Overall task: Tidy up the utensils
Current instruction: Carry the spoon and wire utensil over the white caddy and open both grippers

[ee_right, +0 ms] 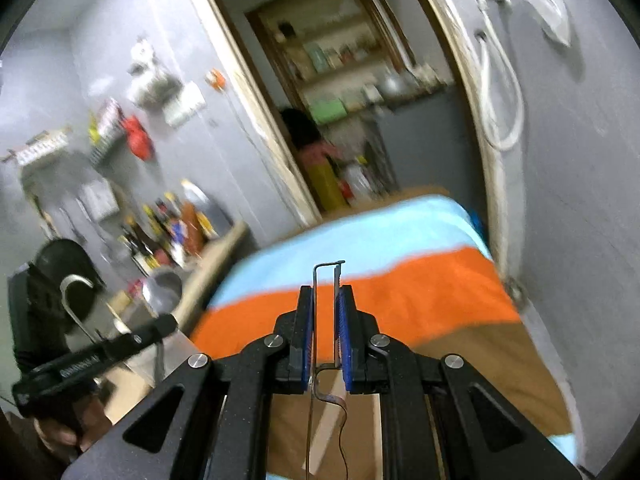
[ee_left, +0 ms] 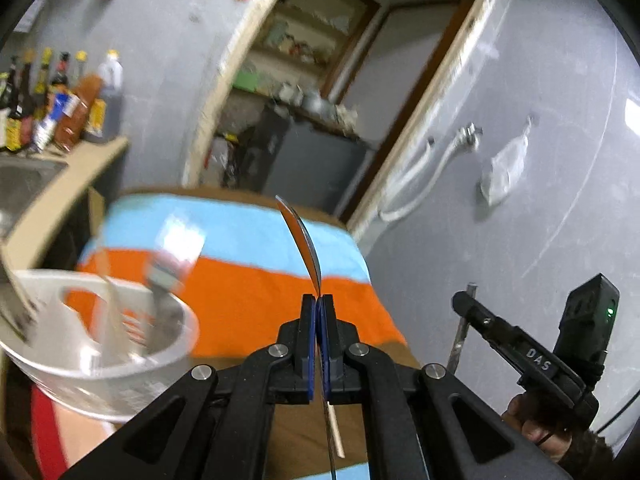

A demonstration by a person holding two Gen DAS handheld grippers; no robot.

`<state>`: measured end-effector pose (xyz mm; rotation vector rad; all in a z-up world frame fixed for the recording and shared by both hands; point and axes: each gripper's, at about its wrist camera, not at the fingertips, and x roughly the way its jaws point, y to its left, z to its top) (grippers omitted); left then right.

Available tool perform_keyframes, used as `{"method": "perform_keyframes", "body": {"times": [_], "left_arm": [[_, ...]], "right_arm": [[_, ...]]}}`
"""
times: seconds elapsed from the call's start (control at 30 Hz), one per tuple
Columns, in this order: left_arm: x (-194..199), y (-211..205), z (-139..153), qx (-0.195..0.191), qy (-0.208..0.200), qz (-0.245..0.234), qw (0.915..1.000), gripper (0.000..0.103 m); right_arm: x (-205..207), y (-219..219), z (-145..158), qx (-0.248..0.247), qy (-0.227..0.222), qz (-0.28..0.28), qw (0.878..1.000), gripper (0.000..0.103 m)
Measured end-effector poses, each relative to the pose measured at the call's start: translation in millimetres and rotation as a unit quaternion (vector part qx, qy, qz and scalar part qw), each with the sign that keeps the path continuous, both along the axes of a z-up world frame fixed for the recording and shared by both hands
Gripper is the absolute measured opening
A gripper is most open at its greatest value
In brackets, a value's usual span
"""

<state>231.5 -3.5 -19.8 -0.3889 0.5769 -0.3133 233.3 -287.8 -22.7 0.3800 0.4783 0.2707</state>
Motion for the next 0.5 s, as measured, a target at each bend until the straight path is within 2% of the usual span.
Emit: {"method": "perform_keyframes", "body": {"times": [0.2,0.37,0.5], "left_arm": [[-9.2,68.9,25.4,-0.010,-0.048,0.070,0.9963,0.003],[-11.5,122.5,31.6,-0.016,-0.074,0.132,0.9884,0.003],[-10.0,149.7,26.8,-0.024,-0.086,0.162,0.9827,0.003]], "right_arm": [[14.9,65.0,33.6,0.024,-0.074,0.039,0.996,0.011],[25.8,116.9,47.8,0.039,-0.113,0.067,0.991,0.011],[32.6,152.4,52.0,0.046,-0.142,0.087,0.985,0.011]]}}
